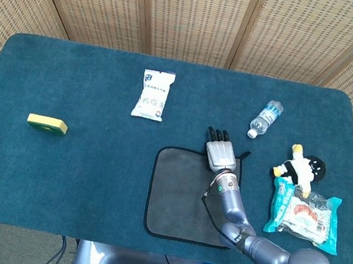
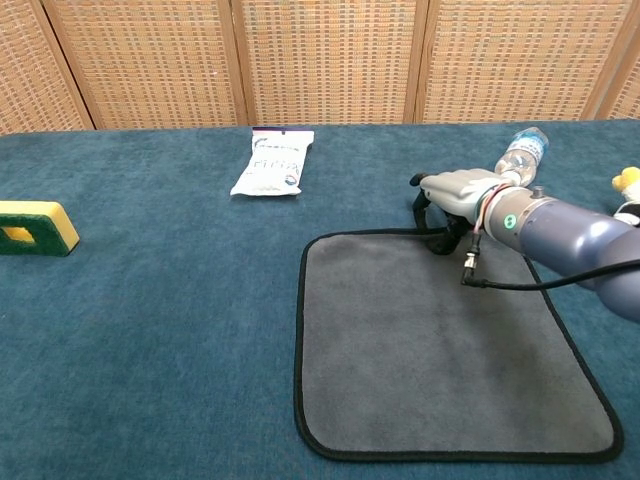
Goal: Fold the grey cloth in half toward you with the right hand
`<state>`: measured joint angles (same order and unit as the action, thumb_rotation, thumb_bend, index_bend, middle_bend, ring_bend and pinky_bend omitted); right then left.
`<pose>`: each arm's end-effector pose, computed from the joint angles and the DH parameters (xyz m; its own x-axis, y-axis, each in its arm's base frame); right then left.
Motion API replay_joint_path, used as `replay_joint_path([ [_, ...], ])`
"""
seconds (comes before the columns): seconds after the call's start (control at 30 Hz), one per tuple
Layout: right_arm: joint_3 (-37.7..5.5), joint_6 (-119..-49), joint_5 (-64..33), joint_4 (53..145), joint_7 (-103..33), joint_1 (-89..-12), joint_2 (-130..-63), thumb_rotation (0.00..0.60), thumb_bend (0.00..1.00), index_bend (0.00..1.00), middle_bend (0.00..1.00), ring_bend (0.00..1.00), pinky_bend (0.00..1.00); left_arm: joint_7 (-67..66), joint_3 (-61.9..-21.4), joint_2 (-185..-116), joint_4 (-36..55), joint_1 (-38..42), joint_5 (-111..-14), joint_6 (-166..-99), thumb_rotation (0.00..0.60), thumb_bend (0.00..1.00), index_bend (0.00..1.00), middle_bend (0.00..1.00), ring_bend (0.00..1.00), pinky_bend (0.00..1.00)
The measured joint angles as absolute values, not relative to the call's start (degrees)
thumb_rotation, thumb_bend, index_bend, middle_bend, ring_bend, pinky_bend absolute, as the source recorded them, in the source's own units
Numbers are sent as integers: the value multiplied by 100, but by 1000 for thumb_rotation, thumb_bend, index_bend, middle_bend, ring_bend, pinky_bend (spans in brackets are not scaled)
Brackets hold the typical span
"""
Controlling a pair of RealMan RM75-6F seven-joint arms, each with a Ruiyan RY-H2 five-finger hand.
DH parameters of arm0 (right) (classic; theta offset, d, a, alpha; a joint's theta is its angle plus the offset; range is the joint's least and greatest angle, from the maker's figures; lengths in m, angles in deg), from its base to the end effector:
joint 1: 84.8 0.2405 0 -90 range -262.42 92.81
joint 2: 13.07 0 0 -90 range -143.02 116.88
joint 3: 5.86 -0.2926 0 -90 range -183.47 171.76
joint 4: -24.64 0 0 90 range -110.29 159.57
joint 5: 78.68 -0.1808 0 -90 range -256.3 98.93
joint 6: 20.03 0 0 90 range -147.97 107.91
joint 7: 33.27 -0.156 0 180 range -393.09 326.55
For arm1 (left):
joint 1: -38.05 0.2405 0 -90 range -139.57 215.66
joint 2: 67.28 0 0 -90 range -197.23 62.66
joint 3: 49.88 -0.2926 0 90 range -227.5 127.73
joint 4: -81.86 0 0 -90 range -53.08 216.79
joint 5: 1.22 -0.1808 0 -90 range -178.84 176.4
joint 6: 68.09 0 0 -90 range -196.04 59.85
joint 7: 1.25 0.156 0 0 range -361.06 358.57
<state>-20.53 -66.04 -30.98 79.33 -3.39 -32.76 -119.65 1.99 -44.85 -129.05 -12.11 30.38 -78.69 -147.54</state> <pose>-0.1767 -0.4362 -0.0664 0.5597 -0.2921 0.7755 -0.8285 -0.2182 0.5157 -0.3419 0.2152 0.2140 0.4336 0.0466 0.8999 0.8958 0.0858 -0.4361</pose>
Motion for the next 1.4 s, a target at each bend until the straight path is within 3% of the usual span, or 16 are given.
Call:
replay_joint_path([
  [0.4, -2040, -6678, -2966, 8097, -431, -3351, -11861, 600, 511, 627, 0, 0, 0, 188, -4491, -12902, -1214, 3036, -7880, -14761, 600, 195, 0, 0, 0, 0],
  [0.7, -1883, -7035, -2650, 8848, -468, -3583, -11535, 600, 512, 642, 0, 0, 0, 135, -4518, -12874, -1245, 3037, -7965, -14774, 600, 195, 0, 0, 0, 0],
  [1.07, -1299, -7718, -1991, 10296, -246, -4095, -10921, 600, 511, 646, 0, 0, 0, -61, -4619, -12777, -1319, 3122, -8276, -14967, 600, 195, 0, 0, 0, 0],
  [1.4, -817, -8152, -1397, 10939, -291, -4522, -10667, 600, 512, 652, 0, 0, 0, -179, -4691, -12715, -1367, 3199, -8494, -15140, 600, 195, 0, 0, 0, 0],
])
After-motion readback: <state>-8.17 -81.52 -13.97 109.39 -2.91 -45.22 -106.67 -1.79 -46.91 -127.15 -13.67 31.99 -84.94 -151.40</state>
